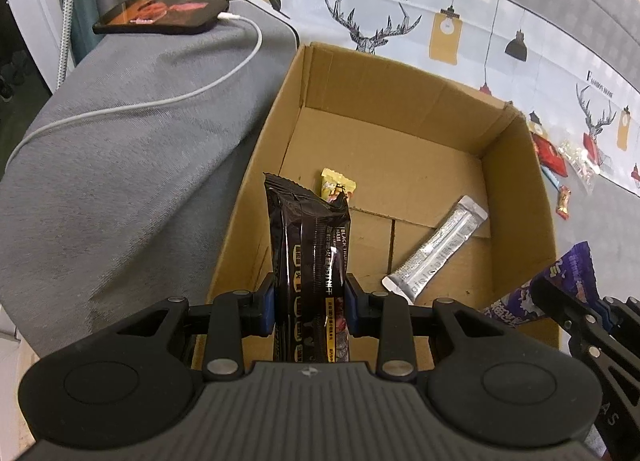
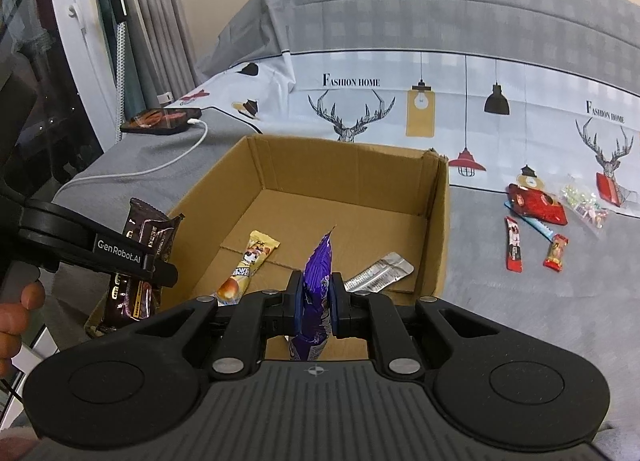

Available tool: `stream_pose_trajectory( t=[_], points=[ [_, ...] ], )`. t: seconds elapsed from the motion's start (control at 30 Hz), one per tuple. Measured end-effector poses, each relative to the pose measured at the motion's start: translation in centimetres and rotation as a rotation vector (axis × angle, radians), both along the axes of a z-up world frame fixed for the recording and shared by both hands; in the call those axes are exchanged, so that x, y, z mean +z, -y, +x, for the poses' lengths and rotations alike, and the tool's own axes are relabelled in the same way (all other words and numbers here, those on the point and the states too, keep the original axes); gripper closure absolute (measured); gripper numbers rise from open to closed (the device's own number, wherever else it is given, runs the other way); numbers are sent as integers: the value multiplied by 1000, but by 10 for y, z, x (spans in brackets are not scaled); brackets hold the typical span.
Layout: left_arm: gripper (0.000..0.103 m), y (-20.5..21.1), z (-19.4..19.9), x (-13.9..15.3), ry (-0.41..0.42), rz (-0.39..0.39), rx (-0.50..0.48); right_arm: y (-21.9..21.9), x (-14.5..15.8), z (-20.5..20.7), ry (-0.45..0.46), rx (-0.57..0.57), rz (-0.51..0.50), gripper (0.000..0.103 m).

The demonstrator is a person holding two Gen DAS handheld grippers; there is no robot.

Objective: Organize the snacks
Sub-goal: 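Lower the chocolate bar into the box with left while right lowers the purple wrapper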

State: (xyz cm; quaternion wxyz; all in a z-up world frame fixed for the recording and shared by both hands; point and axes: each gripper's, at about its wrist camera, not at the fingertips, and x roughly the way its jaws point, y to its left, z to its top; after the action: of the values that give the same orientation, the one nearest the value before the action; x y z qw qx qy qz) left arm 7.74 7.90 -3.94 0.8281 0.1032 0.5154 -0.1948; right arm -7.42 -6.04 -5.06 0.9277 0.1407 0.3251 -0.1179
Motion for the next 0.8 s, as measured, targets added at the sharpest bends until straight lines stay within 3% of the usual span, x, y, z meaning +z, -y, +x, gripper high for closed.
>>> stream_pose_trajectory(
  t=[0.8],
  points=[
    [67,8,6,-36,-59,81,-7,2,-25,15,-83,19,72,89]
  ],
)
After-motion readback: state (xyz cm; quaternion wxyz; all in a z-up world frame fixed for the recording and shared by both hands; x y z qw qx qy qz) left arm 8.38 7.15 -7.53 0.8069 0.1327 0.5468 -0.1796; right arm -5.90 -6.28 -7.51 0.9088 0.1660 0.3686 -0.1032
